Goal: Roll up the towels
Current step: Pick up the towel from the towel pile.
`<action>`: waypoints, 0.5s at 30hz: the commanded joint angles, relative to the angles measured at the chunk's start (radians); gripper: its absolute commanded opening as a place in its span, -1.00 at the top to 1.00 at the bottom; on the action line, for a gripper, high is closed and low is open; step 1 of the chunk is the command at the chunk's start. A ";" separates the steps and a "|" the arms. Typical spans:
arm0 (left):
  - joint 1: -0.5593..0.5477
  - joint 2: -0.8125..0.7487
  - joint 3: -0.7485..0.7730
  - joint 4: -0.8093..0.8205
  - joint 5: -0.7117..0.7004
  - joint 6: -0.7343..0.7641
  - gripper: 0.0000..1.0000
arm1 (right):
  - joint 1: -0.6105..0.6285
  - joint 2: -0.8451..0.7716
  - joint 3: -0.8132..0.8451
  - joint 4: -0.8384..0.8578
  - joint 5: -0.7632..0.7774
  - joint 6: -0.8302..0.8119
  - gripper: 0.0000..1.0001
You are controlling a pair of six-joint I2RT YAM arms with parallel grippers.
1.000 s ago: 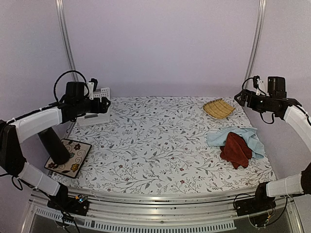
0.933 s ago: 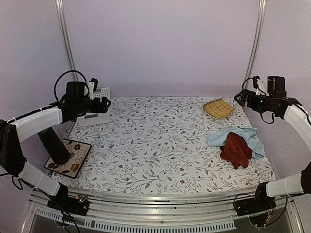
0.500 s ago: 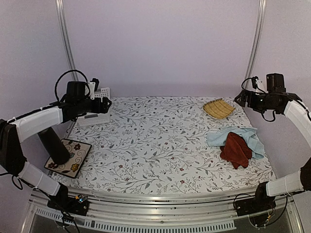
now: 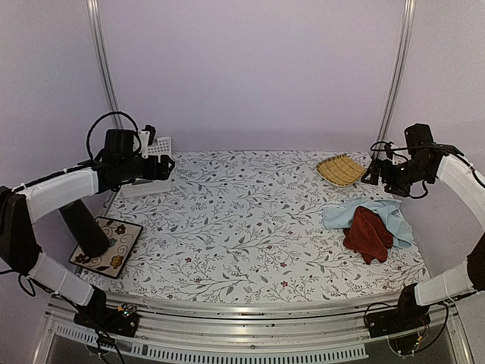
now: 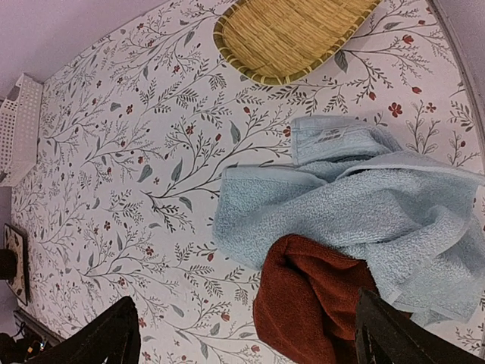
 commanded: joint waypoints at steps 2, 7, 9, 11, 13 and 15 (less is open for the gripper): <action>-0.015 0.011 -0.013 -0.012 0.011 -0.011 -0.93 | 0.048 0.032 -0.065 -0.033 0.002 0.037 -0.98; -0.013 0.013 -0.020 -0.007 0.024 -0.022 -0.93 | 0.054 0.047 -0.117 0.032 0.046 0.072 -0.98; -0.014 0.015 -0.022 -0.006 0.028 -0.022 -0.93 | 0.052 0.071 -0.130 0.054 0.056 0.084 -0.95; -0.014 0.014 -0.022 -0.006 0.030 -0.023 -0.93 | 0.054 0.090 -0.142 0.075 0.076 0.090 -0.94; -0.013 0.014 -0.023 -0.006 0.029 -0.024 -0.93 | 0.054 0.106 -0.149 0.093 0.091 0.095 -0.92; -0.015 0.011 -0.027 -0.006 0.028 -0.026 -0.93 | 0.056 0.117 -0.153 0.111 0.105 0.101 -0.89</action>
